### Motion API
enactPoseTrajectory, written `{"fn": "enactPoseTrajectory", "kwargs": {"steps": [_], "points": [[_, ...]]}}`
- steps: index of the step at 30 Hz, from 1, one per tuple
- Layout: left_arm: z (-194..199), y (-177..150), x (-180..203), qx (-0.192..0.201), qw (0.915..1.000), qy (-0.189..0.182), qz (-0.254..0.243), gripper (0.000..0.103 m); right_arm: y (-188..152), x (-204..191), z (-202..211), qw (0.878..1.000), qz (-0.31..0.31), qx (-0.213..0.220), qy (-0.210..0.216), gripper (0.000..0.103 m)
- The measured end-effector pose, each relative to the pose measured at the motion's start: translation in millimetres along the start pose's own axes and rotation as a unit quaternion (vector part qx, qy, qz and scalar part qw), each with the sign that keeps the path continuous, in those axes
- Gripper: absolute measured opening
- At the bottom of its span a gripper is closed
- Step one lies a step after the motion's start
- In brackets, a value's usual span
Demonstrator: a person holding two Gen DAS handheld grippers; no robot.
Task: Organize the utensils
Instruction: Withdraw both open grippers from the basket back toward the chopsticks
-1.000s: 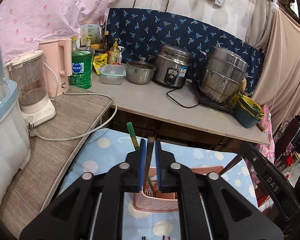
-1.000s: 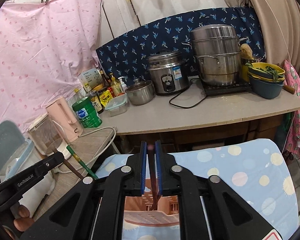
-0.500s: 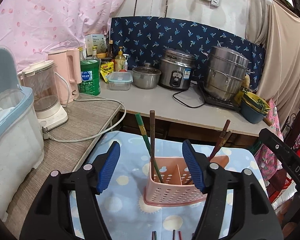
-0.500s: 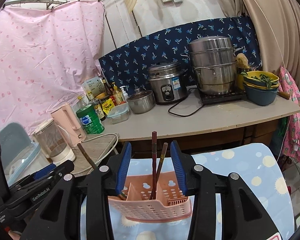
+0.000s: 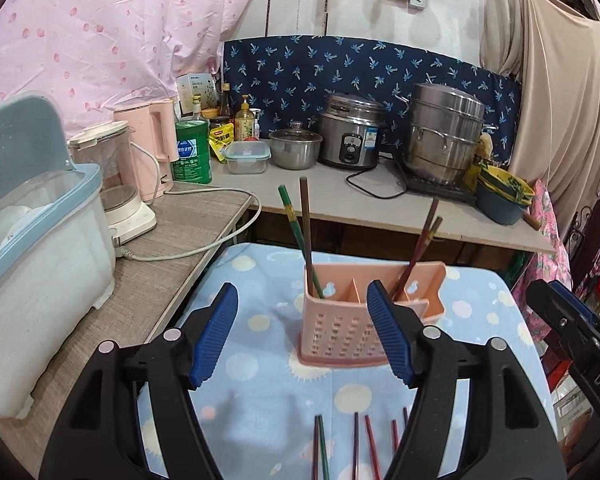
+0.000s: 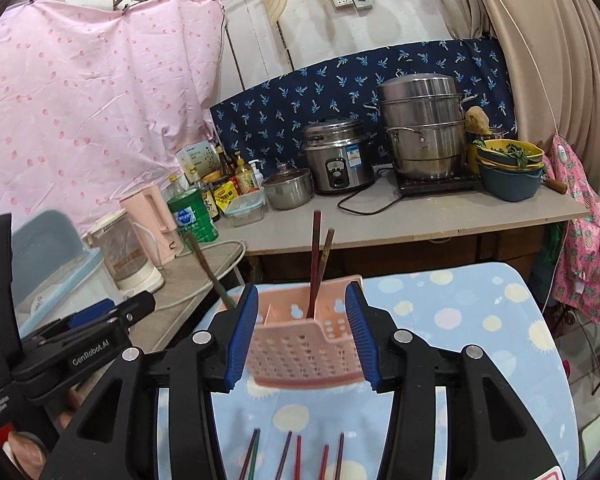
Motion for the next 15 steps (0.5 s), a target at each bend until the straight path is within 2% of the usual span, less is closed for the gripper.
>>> {"fn": "enactPoseTrajectory", "kwargs": {"steps": [8, 15], "points": [[27.9, -53.9, -3.9, -0.024, 0.9995, 0.005, -0.020, 0.064, -67.2, -2.0, 42.0, 0.999, 0.028, -0.037, -0.018, 0.044], [40.9, -113.9, -9.8, -0.061, 0.9974, 0.010, -0.037, 0.064, -129.4, -1.1, 66.1, 0.996, 0.036, -0.080, -0.029, 0.044]]}}
Point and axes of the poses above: each gripper's, at about its wrist camera, not at the fingertips, and z roughly against the way its jaws point, x to its right, y to its top, the point moved 10 cm from there along -z, roughly the way its jaws point, and after that the axes turned 6 degrees about z, right-handed, at the moved point
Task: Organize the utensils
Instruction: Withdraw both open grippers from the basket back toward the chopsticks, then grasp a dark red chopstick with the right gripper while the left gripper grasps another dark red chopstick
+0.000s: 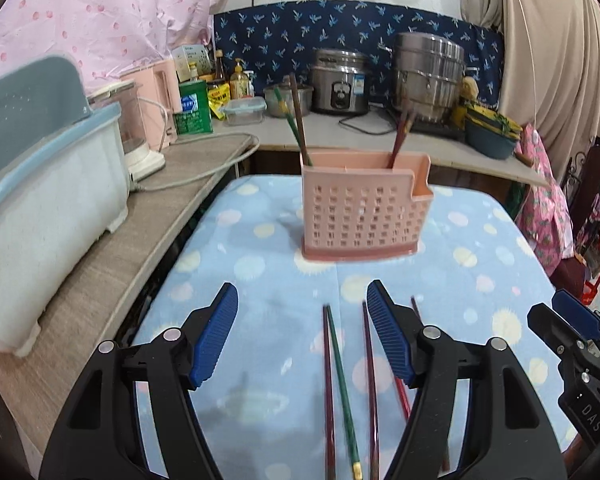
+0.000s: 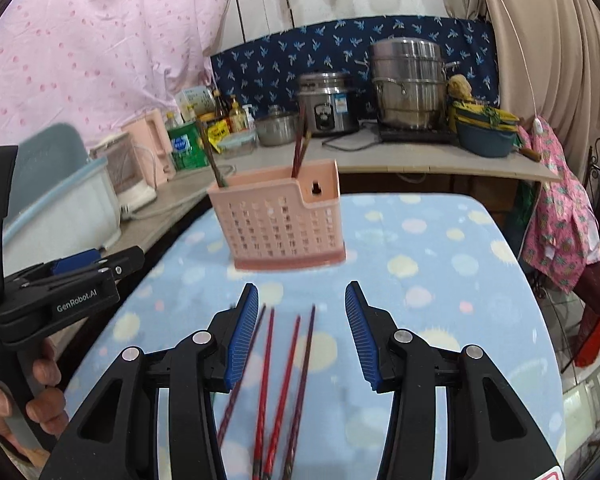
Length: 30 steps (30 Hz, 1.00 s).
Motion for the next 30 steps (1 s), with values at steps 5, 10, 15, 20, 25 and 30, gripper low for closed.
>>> {"fn": "enactPoseTrajectory", "kwargs": {"steps": [5, 10, 15, 20, 25, 30], "points": [[-1.5, -43.5, -4.3, -0.030, 0.9995, 0.000, 0.004, 0.064, -44.4, -5.3, 2.1, 0.999, 0.012, -0.029, -0.012, 0.044], [-7.2, -84.7, -11.3, -0.062, 0.9980, 0.002, 0.012, 0.064, -89.7, -11.2, -2.8, 0.998, 0.014, -0.060, -0.016, 0.044], [-9.6, -112.6, -18.5, -0.085, 0.9962, 0.008, 0.017, 0.064, -118.4, -13.9, -11.1, 0.996, 0.008, -0.085, -0.013, 0.044], [-10.1, -127.4, -21.7, -0.096, 0.9952, 0.012, 0.017, 0.064, -133.6, -16.9, -19.0, 0.995, 0.006, -0.100, -0.015, 0.043], [-12.4, -144.3, -21.0, -0.111, 0.9936, 0.010, 0.015, 0.064, -144.9, -21.5, -26.6, 0.993, 0.005, -0.115, -0.013, 0.040], [-16.6, -157.0, -21.0, -0.125, 0.9920, 0.009, 0.014, 0.064, -155.5, -23.8, -35.0, 0.991, 0.009, -0.136, -0.016, 0.025]]}}
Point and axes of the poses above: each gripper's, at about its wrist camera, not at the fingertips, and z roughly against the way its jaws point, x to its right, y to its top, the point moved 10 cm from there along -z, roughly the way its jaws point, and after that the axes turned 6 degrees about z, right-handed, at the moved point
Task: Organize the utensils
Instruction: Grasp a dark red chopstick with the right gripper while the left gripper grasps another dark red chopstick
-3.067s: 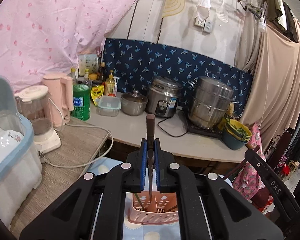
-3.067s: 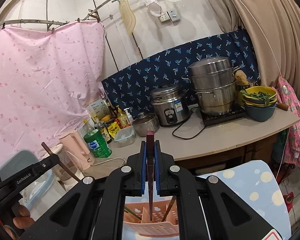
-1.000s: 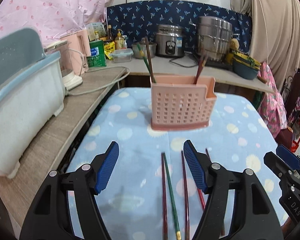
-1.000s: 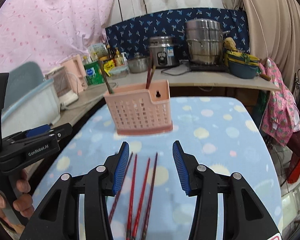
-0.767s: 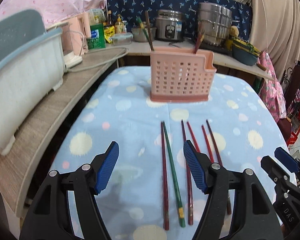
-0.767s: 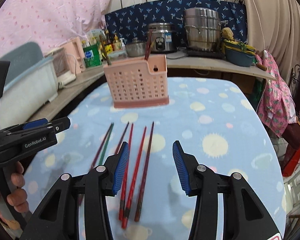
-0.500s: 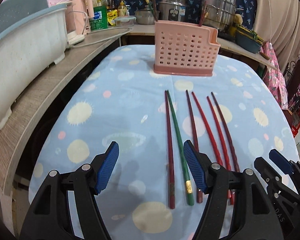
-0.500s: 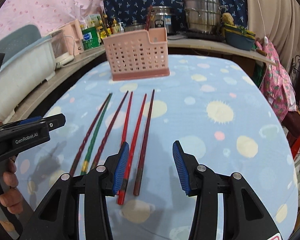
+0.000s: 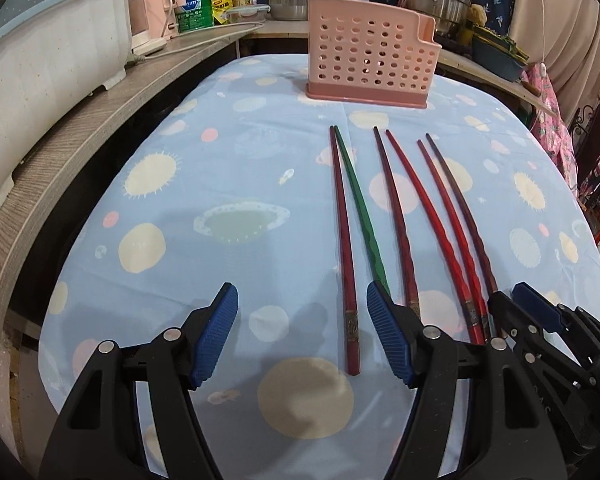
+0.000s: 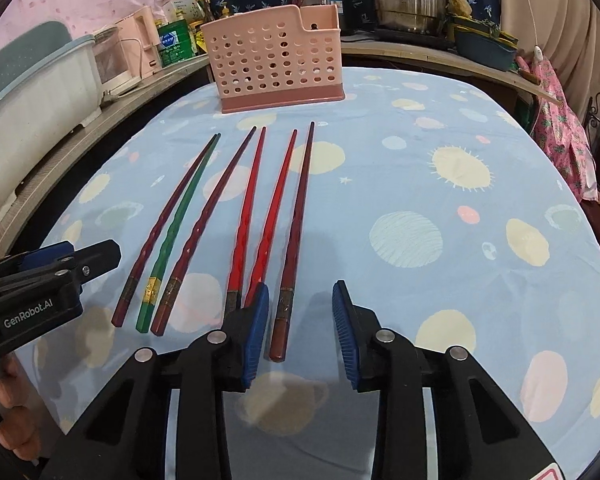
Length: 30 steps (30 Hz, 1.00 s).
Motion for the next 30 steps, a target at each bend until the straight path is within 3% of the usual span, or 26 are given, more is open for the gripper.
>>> {"fn": "enactPoseTrajectory", "kwargs": {"steps": [14, 24, 30], "points": [[-17.3, -16.2, -0.5, -0.023, 0.9997, 0.004, -0.002, 0.063, -1.4, -1.1, -0.2, 1.000, 0.013, -0.001, -0.019, 0.020], [-18.7, -17.6, -0.8, -0.016, 0.9997, 0.015, -0.006, 0.063, -1.6, -1.1, -0.4, 1.000, 0.013, -0.001, -0.019, 0.020], [-16.2, -18.6, 3.9, -0.020, 0.9997, 0.006, -0.011, 0.043, -1.8, -1.2, -0.6, 1.000, 0.012, -0.001, -0.018, 0.020]]}}
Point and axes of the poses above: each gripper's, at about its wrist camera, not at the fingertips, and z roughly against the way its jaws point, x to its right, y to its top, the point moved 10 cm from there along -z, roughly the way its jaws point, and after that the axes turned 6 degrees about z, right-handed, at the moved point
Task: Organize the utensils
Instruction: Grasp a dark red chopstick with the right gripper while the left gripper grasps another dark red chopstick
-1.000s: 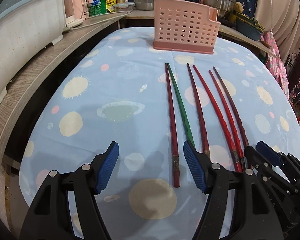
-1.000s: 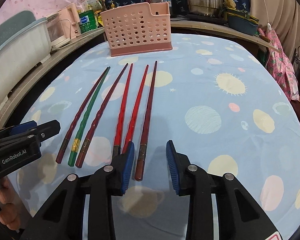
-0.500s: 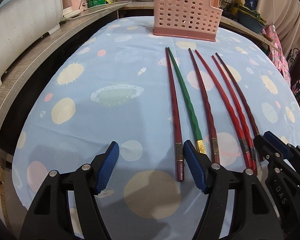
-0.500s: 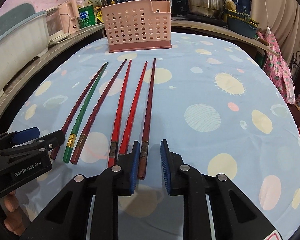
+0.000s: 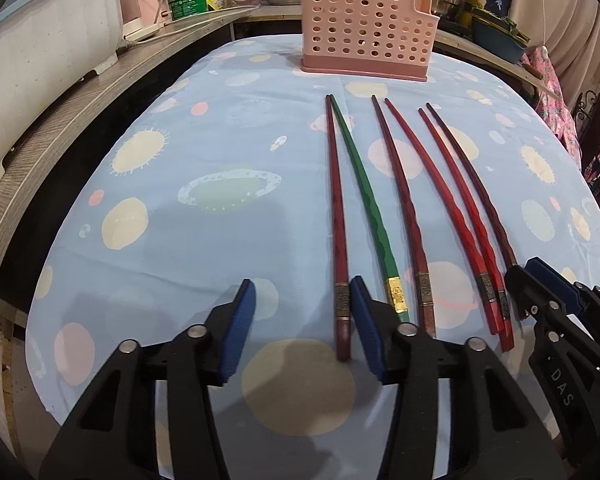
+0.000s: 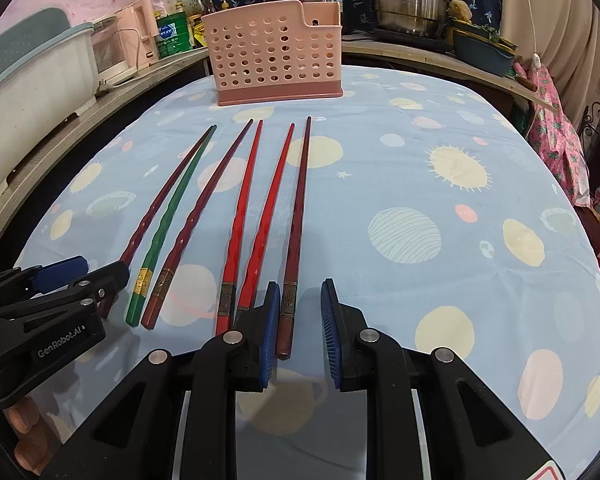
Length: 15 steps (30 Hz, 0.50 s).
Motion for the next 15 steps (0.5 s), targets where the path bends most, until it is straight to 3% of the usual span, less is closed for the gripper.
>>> {"fn": "enactPoseTrajectory", "kwargs": {"steps": [8, 15], "points": [[1.4, 0.2, -2.8, -0.013, 0.9997, -0.015, 0.012, 0.012, -0.3, 4.9, 1.4, 1.000, -0.013, 0.001, 0.003, 0.011], [3.8, -2.5, -4.8, -0.023, 0.9992, -0.027, 0.019, 0.008, -5.4, 10.4, 6.6, 1.000, -0.023, 0.000, 0.006, 0.007]]}}
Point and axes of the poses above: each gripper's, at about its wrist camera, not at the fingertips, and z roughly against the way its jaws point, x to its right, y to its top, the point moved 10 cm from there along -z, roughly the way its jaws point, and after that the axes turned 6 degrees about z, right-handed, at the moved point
